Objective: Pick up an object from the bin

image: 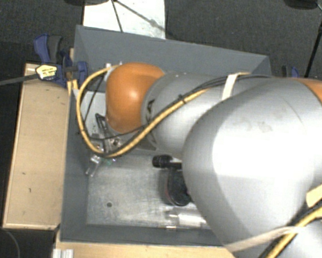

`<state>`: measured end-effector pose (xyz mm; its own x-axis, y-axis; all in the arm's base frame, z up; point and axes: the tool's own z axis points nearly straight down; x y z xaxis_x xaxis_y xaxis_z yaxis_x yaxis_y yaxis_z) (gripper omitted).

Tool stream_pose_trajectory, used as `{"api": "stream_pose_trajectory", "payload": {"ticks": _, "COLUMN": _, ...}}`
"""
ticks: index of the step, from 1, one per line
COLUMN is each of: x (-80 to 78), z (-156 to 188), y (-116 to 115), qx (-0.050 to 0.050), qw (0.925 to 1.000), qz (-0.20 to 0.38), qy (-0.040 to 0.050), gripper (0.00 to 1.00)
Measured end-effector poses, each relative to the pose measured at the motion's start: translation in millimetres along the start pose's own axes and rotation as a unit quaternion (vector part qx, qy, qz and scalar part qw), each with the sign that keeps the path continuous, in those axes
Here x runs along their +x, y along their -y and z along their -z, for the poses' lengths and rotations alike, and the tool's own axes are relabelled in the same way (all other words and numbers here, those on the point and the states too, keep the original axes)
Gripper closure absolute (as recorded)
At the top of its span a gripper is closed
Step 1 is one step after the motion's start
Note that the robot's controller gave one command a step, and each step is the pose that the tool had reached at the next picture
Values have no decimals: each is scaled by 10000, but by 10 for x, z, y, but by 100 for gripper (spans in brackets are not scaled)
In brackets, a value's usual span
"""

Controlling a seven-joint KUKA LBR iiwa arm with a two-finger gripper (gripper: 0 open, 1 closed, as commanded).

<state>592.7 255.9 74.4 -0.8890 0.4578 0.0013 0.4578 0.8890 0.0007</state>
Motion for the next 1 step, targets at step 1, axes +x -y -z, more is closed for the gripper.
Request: {"api": "stream_pose_trajectory", "payload": {"ticks": 1, "x": -7, "z": 0, "y": 0, "qx": -2, "qw": 10000, "qz": -5, "qy": 7, "gripper": 100}}
